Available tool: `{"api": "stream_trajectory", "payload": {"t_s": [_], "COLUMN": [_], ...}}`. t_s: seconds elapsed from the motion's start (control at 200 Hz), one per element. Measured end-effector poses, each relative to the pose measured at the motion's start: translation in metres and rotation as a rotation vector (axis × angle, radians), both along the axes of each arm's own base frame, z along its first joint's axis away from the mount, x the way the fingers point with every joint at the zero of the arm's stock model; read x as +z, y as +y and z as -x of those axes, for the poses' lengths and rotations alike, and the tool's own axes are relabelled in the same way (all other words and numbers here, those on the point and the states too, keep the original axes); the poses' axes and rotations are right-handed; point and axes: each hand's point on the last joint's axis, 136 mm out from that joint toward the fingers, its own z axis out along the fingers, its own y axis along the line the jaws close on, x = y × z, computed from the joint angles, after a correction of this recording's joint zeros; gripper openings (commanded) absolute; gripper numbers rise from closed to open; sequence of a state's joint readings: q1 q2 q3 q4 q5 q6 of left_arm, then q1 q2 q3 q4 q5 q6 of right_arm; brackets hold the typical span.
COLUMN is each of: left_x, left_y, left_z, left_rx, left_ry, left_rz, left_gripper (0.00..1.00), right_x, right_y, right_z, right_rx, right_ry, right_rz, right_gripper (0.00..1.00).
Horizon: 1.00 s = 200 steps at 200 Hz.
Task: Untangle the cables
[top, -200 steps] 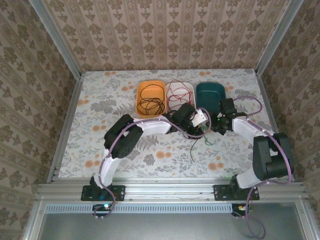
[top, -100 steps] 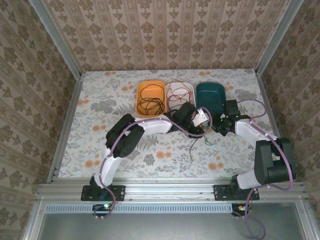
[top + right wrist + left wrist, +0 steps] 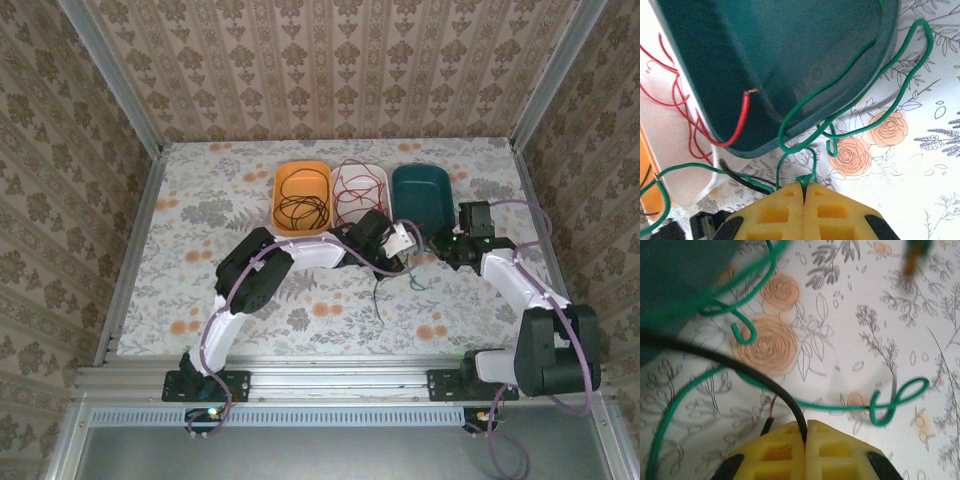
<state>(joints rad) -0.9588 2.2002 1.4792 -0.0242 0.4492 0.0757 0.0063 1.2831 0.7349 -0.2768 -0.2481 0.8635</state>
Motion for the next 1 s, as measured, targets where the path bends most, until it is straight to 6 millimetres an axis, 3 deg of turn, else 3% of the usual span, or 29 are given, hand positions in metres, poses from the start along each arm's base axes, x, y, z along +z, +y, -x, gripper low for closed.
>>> {"api": "stream_trajectory", "payload": {"t_s": [0.1,0.17,0.25,0.415,0.535,0.62,0.815,1.0], "left_x": [0.012,0.037,0.080,0.189,0.240,0.259,0.273,0.303], "left_y": [0.013,0.018,0.025,0.039,0.060,0.081,0.139,0.184], "left_z": [0.004,0.005,0.005,0.003,-0.012,-0.034,-0.090,-0.112], "left_rx": [0.003,0.001,0.001,0.030,0.099,0.181,0.372,0.474], "left_ry": [0.002,-0.009,-0.034,-0.107,-0.137,-0.135,-0.141,-0.217], "left_rz": [0.008,0.049,0.129,0.368,0.515,0.588,0.675,0.734], "left_gripper": [0.00,0.00,0.00,0.00,0.00,0.00,0.00,0.00], "right_x": [0.000,-0.005,-0.012,-0.022,-0.026,-0.032,-0.038,-0.040], "right_y": [-0.004,-0.007,-0.010,-0.013,-0.014,-0.016,-0.021,-0.023], "right_z": [0.006,0.011,0.016,0.024,0.025,0.027,0.030,0.033], "right_rx": [-0.016,-0.026,-0.036,-0.044,-0.045,-0.043,-0.042,-0.036], "right_ry": [-0.002,0.012,0.032,0.066,0.079,0.098,0.121,0.132], "right_rz": [0.021,0.034,0.046,0.051,0.058,0.072,0.106,0.128], "right_gripper": [0.00,0.00,0.00,0.00,0.00,0.00,0.00,0.00]}}
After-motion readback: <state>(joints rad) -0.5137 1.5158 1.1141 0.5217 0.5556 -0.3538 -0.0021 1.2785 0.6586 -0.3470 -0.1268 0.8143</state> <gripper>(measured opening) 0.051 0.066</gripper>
